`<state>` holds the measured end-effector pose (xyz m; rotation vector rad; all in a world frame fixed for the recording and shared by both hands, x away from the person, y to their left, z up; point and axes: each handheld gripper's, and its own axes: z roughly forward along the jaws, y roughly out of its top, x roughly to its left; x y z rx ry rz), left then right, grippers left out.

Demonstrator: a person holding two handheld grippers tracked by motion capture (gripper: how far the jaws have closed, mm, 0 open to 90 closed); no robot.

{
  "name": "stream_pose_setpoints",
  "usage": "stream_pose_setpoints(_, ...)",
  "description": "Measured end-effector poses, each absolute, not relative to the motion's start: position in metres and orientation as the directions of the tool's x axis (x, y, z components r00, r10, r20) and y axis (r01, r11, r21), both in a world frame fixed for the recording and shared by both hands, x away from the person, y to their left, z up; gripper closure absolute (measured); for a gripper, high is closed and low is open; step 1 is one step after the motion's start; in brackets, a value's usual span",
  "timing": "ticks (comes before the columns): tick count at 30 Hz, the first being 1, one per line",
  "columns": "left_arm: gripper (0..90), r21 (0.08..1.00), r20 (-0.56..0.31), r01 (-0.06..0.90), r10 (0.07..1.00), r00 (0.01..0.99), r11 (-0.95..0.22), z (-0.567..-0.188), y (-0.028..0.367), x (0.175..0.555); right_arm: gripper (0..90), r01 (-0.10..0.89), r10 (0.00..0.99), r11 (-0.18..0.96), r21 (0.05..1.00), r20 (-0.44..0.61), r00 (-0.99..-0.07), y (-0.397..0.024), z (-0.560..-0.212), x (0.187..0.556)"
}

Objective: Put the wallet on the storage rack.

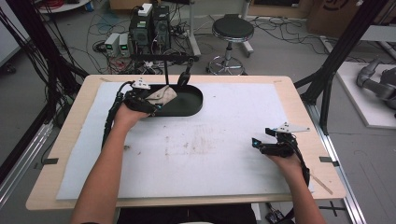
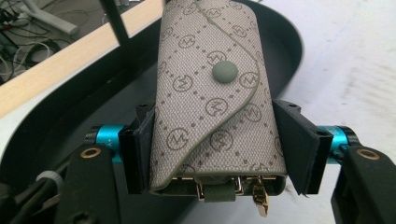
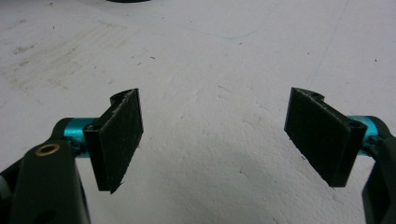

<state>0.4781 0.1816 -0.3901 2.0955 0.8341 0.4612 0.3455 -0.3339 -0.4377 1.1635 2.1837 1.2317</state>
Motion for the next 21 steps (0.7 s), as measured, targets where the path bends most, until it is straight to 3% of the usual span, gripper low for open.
stream_pose_setpoints(21, 36.1, 0.706, 0.025, 0.510, 0.738, 0.674, -0.490, -0.426, 0.185, 0.531, 19.9, 0.486, 0.808, 0.273, 0.830, 0.077, -0.585, -0.335, -0.440, 0.346)
